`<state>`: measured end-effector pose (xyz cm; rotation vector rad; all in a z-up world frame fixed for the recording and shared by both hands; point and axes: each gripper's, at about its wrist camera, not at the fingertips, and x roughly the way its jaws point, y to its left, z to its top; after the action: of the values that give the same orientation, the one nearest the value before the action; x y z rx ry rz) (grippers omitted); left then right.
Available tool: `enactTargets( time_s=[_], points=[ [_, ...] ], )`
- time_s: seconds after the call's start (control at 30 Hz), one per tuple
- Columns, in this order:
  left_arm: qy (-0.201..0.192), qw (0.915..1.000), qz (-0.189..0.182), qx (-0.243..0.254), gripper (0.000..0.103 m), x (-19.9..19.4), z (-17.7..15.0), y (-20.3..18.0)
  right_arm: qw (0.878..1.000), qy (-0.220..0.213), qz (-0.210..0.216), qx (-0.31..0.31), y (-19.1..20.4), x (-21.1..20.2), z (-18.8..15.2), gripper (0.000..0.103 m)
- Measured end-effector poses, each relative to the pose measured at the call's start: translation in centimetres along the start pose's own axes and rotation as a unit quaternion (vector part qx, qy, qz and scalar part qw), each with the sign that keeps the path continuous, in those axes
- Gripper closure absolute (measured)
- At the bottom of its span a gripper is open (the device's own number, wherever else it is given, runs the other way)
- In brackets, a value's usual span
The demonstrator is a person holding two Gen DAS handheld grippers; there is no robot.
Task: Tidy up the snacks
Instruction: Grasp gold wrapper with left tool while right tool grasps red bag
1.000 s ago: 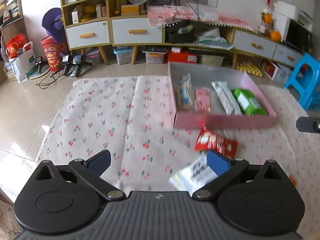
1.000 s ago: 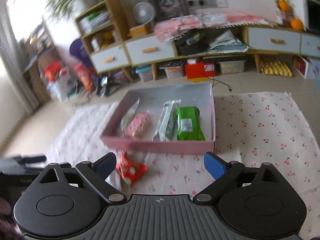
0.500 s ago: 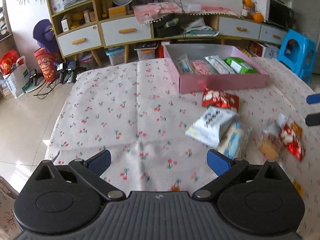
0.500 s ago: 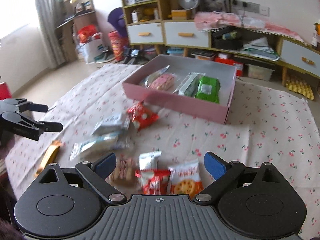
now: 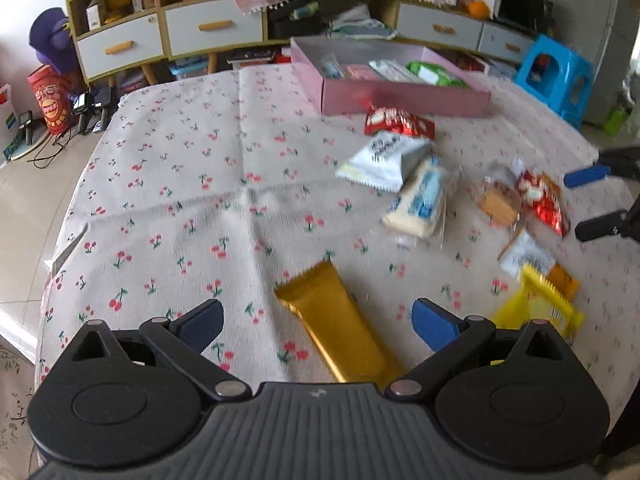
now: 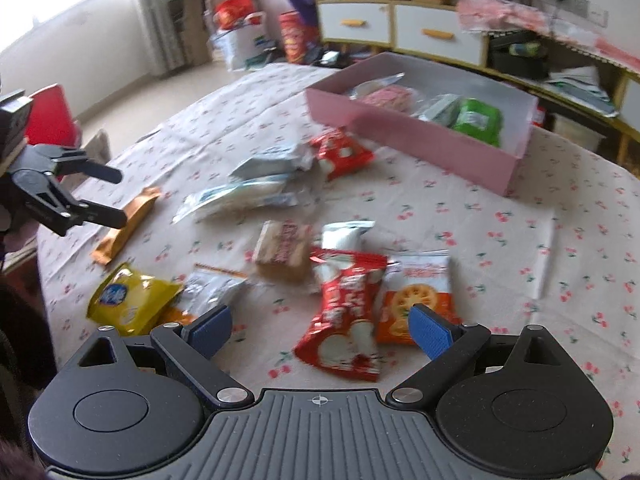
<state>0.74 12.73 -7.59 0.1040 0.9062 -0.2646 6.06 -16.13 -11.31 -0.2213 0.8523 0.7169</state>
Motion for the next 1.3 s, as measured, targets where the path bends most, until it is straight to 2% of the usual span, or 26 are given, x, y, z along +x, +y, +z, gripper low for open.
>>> enactTargets(
  time_s=[0.2,0.43,0.63,0.8,0.97,1.07,1.23,1.27,1.3],
  points=[
    [0.011,0.9995,-0.004,0.029,0.010,0.1,-0.8,-0.8,0.999,0.017,0.020,-0.017,1.0,0.6,0.0,0.007],
    [0.019,0.9988,-0.009,0.044,0.031,0.3,-0.9,-1.5,0.999,0.025,0.015,-0.015,0.9,1.5,0.0,0.007],
    [0.000,0.9957,-0.016,0.092,0.046,0.2,-1.0,-2.4,1.000,0.014,0.001,-0.021,1.0,1.5,0.2,0.008],
    [-0.021,0.9909,-0.032,0.129,0.049,0.0,-1.2,-3.1,1.000,0.016,0.000,-0.025,1.3,1.7,0.2,0.009],
    [-0.009,0.9918,-0.015,0.127,0.043,0.2,-1.2,-3.2,1.000,0.015,-0.006,-0.026,1.5,2.0,0.1,0.009],
    [0.009,0.9951,-0.011,0.098,0.043,0.3,-0.8,-2.6,1.000,0.015,-0.012,-0.015,1.3,2.2,0.3,0.016],
    [0.018,0.9972,-0.010,0.072,0.060,0.5,-0.4,-2.0,0.999,0.016,-0.033,-0.010,0.8,2.5,0.4,0.028],
    [0.018,0.9972,-0.009,0.072,0.063,0.5,-0.4,-2.0,0.999,0.018,-0.039,-0.011,0.7,2.6,0.4,0.034],
    [0.018,0.9970,-0.008,0.075,0.069,0.5,-0.3,-2.0,0.999,0.021,-0.044,-0.012,0.6,2.7,0.4,0.041]
  ],
)
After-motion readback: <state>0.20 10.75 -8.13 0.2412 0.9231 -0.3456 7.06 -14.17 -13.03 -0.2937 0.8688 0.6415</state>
